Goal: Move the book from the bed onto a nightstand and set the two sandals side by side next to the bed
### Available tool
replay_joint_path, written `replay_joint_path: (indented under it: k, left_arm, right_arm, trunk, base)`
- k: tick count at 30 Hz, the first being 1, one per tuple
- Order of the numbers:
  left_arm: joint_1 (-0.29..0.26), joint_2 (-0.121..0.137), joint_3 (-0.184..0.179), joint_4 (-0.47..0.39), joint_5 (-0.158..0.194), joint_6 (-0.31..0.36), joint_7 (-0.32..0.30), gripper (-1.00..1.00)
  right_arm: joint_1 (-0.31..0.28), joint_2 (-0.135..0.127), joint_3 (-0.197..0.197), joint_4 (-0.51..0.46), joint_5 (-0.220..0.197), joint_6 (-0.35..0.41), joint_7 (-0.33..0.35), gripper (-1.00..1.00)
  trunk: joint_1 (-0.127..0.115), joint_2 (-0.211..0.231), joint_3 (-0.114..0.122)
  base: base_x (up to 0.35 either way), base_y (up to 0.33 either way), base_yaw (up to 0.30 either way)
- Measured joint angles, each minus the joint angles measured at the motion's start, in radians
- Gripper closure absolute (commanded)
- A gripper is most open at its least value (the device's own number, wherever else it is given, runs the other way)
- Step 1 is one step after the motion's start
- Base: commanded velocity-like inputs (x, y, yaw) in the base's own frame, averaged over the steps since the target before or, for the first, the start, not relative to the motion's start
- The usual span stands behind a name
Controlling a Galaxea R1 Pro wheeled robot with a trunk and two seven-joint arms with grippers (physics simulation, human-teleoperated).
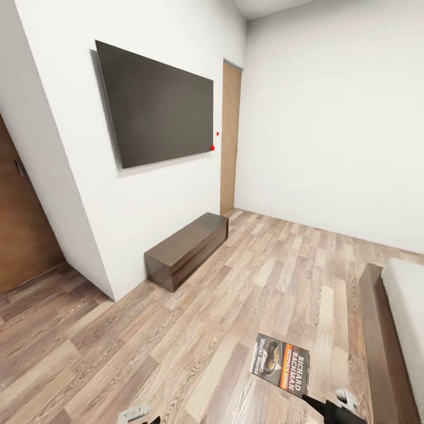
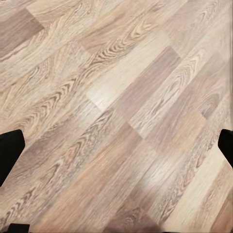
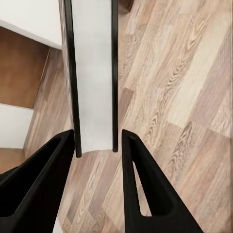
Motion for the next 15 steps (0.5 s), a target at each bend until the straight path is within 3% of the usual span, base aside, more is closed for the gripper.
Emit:
replay_joint_path:
  k: [15]
  left_arm:
    - [0.000, 0.000, 0.000, 0.000, 0.000, 0.000, 0.000, -1.00]
  right_arm:
    - [0.000, 0.001, 0.000, 0.000, 0.000, 0.000, 0.000, 1.00]
  trunk:
    - [0.000, 0.000, 0.011]
  base:
    - [0.000, 0.000, -0.282]
